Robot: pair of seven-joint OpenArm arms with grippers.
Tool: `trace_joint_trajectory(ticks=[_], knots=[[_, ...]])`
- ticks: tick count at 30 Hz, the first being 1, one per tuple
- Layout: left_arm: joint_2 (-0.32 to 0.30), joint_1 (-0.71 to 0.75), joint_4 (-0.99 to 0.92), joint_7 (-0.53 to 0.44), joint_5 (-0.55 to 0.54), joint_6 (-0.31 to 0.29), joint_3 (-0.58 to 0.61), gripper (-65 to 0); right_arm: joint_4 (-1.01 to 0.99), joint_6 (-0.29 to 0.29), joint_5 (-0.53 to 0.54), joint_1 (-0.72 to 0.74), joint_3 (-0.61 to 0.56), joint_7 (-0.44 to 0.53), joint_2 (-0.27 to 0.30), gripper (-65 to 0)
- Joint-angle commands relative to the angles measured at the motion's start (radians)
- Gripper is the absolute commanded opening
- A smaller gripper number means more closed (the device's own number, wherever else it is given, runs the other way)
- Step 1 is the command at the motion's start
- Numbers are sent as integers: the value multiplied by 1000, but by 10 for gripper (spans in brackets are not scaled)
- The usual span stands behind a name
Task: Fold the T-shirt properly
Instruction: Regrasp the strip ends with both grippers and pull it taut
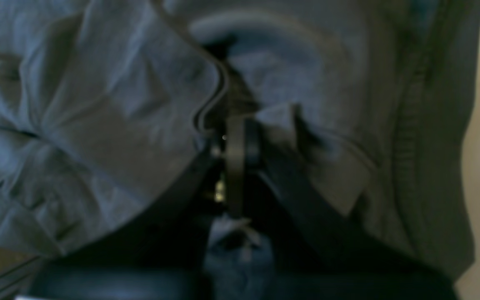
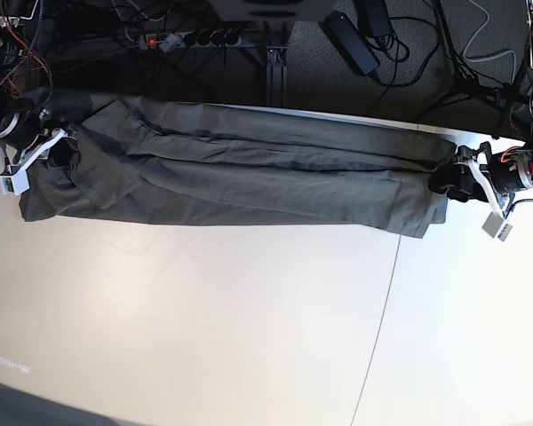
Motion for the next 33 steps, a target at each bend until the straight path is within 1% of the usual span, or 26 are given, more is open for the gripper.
trace_joint_trajectory(ticks=[1, 6, 14, 15, 18, 19, 21, 23, 24, 26, 33], knots=[[-4, -10, -2, -7, 8, -20, -8, -254, 11, 72, 15, 7, 10, 5, 20, -650], [37, -10, -61, -6, 33, -20, -8, -254, 11, 72, 15, 7, 10, 4, 20, -650], [45, -4, -91, 14, 1, -20, 7, -263, 11, 72, 30, 8, 10, 5, 20, -650], [45, -4, -91, 19, 1, -20, 16, -289, 11, 72, 30, 8, 10, 5, 20, -650], [45, -3, -91, 27, 3, -20, 54, -471, 11, 72, 30, 8, 10, 5, 19, -650], [45, -2, -91, 23, 3, -20, 69, -514, 11, 72, 30, 8, 10, 5, 20, -650], [45, -2, -91, 3, 11, -20, 99, -571, 11, 72, 29, 7, 10, 5, 19, -650], [45, -3, -91, -64, 56, -20, 114, -632, 11, 72, 30, 8, 10, 5, 19, -650], [45, -3, -91, -109, 76, -20, 114, -650, 11, 72, 30, 12, 10, 5, 19, -650], [45, -16, -91, -170, 108, -20, 113, -650, 11, 72, 30, 27, 10, 5, 20, -650], [45, -115, -91, -180, 173, -20, 113, -650, 11, 72, 43, 123, 10, -5, 22, -650]])
